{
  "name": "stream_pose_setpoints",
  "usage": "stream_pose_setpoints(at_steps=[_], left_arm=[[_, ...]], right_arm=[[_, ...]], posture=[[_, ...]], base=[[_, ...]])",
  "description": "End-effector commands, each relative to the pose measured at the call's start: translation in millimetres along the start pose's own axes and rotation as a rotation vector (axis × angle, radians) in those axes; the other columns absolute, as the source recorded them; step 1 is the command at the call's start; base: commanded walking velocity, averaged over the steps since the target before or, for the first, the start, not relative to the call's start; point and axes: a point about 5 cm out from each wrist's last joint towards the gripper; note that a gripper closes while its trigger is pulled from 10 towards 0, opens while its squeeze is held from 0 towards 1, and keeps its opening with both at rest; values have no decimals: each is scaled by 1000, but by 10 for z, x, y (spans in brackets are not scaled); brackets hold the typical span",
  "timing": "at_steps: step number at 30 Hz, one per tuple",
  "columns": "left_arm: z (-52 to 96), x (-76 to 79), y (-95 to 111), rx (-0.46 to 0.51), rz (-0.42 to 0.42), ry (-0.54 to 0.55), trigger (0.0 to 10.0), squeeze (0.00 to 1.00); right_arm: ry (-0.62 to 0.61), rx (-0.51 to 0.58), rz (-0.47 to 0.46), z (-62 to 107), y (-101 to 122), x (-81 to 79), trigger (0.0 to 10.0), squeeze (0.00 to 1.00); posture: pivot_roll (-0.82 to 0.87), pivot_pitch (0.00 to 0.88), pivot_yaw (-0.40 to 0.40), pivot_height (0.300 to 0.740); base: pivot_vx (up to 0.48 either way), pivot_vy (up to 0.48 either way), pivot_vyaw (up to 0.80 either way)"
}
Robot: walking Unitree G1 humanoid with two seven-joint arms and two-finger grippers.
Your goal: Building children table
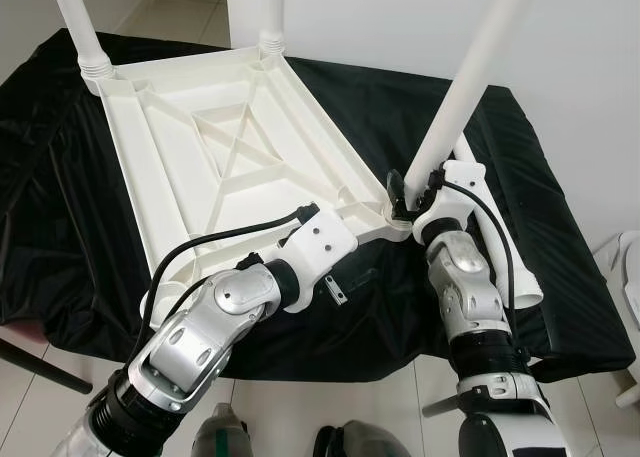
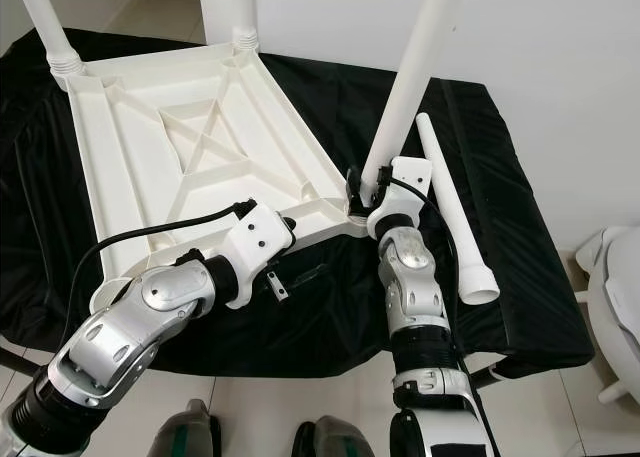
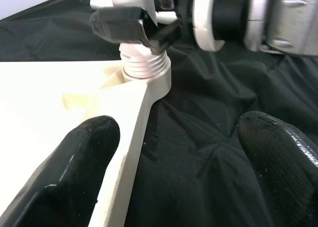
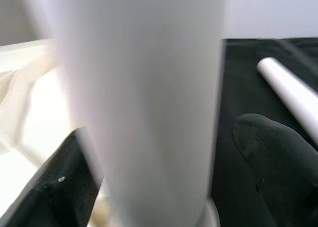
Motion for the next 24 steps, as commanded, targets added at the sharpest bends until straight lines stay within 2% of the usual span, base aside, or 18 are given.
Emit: stream_pose_setpoints(at_steps=[1, 5, 7, 12, 13, 14, 15, 16, 24], left_arm=[[-1, 25, -6, -7, -3, -41, 10000, 0], [2, 6, 4, 0, -12, -28, 10000, 0], [-1, -17, 10, 4, -15, -17, 10000, 0], [-7, -32, 23, 10, -15, -14, 10000, 0], [-8, -33, 26, 12, -15, -14, 10000, 0], [-8, -33, 26, 12, -15, -14, 10000, 0], [-10, -36, 30, 15, -17, -13, 10000, 0], [-10, -43, 38, 19, -17, -11, 10000, 0], [-16, -78, 63, 31, -17, 3, 10000, 0]], right_arm=[[33, 13, -30, 79, -3, -50, 10000, 0], [64, 36, -25, 226, -7, -101, 10000, 0], [62, 54, -14, 372, -16, -52, 10000, 0], [36, 42, -24, 471, -24, 18, 10000, 0], [33, 49, -24, 481, -18, 27, 4863, 0], [33, 49, -24, 481, -18, 27, 4863, 0], [29, 50, -25, 492, -12, 33, 314, 0], [33, 54, -29, 501, -4, 31, 0, 0], [48, 27, -48, 528, -10, 3, 0, 0]], posture=[[54, 9, -95, 740], [46, 17, -90, 740], [34, 26, -80, 740], [26, 29, -77, 740], [26, 29, -77, 740], [26, 29, -77, 740], [26, 29, -77, 740], [26, 29, -77, 740], [20, 36, -75, 740]], base=[[0, 0, 0], [0, 0, 0], [0, 0, 0], [0, 0, 0], [0, 0, 0], [0, 0, 0], [0, 0, 0], [0, 0, 0], [0, 0, 0]])
Point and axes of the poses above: a point about 5 cm out from each wrist's last joint towards the gripper, its own z axis pointing back from the gripper into the wrist, its own y axis along the axis of the wrist's last joint, x = y × z, and after that the axes turned 14 degrees about z, right-handed
